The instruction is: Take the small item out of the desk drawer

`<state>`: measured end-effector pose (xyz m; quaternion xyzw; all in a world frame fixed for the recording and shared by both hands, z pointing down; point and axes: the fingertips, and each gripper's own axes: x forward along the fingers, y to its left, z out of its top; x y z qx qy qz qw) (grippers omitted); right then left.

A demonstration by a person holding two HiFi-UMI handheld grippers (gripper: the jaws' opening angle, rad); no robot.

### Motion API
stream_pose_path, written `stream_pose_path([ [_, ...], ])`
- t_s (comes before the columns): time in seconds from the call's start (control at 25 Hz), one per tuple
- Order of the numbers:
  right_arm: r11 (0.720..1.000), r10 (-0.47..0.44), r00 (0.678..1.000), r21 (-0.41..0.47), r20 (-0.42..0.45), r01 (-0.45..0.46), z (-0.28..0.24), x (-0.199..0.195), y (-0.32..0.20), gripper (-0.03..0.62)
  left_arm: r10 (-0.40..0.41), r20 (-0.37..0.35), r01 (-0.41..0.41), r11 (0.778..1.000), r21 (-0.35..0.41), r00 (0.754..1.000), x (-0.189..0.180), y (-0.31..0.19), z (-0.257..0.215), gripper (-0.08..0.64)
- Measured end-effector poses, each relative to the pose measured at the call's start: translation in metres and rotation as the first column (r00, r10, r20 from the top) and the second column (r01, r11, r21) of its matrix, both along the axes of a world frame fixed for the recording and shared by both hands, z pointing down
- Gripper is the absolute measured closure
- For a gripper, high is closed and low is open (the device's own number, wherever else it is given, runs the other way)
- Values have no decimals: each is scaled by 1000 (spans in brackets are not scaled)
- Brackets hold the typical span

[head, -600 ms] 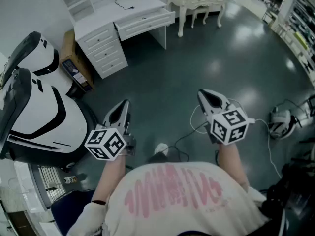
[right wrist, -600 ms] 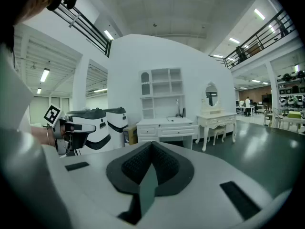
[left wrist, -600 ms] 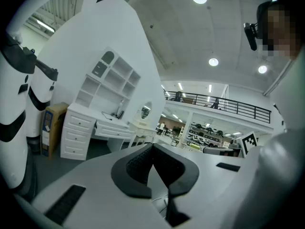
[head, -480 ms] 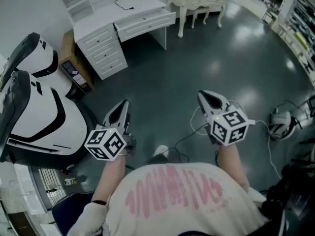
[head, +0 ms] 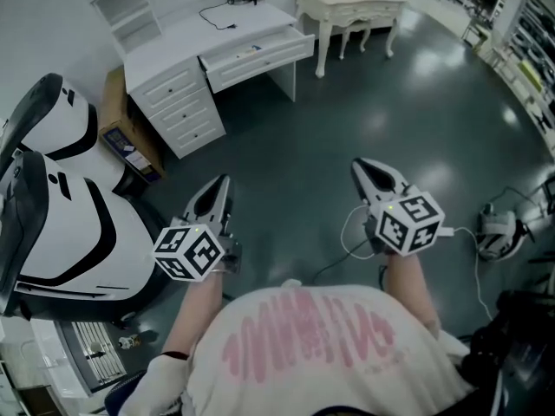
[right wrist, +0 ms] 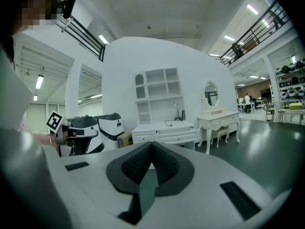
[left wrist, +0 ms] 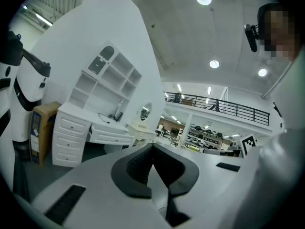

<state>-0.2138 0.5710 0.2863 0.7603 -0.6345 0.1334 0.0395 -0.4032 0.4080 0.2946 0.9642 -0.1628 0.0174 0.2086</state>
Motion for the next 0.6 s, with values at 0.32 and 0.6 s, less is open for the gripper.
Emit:
stream_pose_path([
  [0.32, 999, 47, 999, -14, 2, -47, -2, 31, -30, 577, -18, -35, 17, 1000, -14, 999, 23, -50, -12, 532],
  [0.6, 999, 42, 999, -22, 26, -42, 5, 60, -57, 577, 7, 2, -6, 1000, -29, 1000, 53, -68, 0, 532],
])
